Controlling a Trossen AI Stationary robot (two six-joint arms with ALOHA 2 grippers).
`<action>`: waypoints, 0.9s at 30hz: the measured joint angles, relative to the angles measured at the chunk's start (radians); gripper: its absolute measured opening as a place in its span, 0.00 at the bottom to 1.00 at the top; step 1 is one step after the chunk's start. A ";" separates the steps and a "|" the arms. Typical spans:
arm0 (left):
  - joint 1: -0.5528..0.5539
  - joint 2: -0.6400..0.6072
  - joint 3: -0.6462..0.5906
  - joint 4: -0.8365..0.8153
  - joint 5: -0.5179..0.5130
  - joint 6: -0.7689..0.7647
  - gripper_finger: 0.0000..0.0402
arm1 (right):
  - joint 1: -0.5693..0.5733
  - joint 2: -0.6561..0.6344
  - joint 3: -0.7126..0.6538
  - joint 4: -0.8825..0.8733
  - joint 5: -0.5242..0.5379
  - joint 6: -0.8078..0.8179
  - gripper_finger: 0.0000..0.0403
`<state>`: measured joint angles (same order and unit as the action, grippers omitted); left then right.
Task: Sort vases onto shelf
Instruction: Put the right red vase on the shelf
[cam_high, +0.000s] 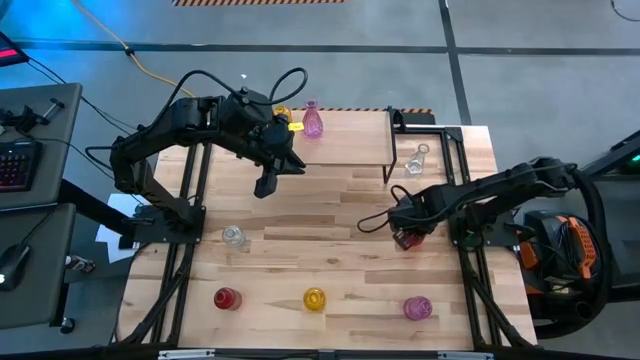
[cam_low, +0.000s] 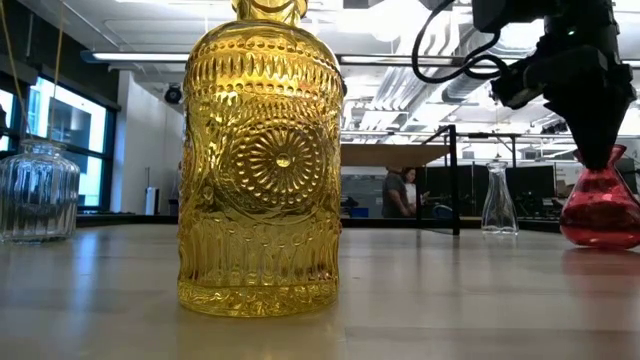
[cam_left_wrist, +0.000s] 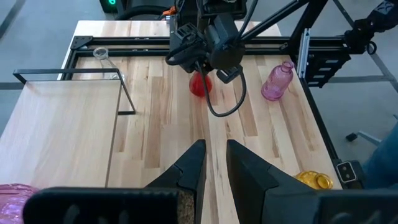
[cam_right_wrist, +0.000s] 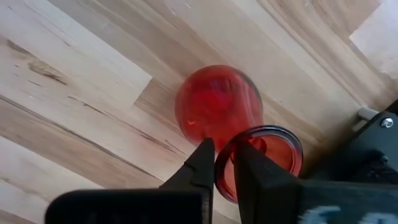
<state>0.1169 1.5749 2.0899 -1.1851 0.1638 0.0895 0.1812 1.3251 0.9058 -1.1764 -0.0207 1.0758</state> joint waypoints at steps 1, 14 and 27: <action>0.000 0.000 0.000 0.000 0.000 0.000 0.14 | -0.002 0.000 0.000 -0.005 -0.002 0.000 0.04; 0.000 0.000 0.000 0.000 -0.025 0.000 0.14 | -0.022 -0.040 0.066 -0.051 0.045 -0.032 0.00; 0.000 0.000 0.000 0.000 -0.025 0.000 0.14 | -0.121 -0.040 0.364 -0.194 0.164 -0.271 0.00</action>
<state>0.1169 1.5749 2.0903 -1.1854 0.1384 0.0896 0.0606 1.2850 1.2697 -1.3709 0.1432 0.8048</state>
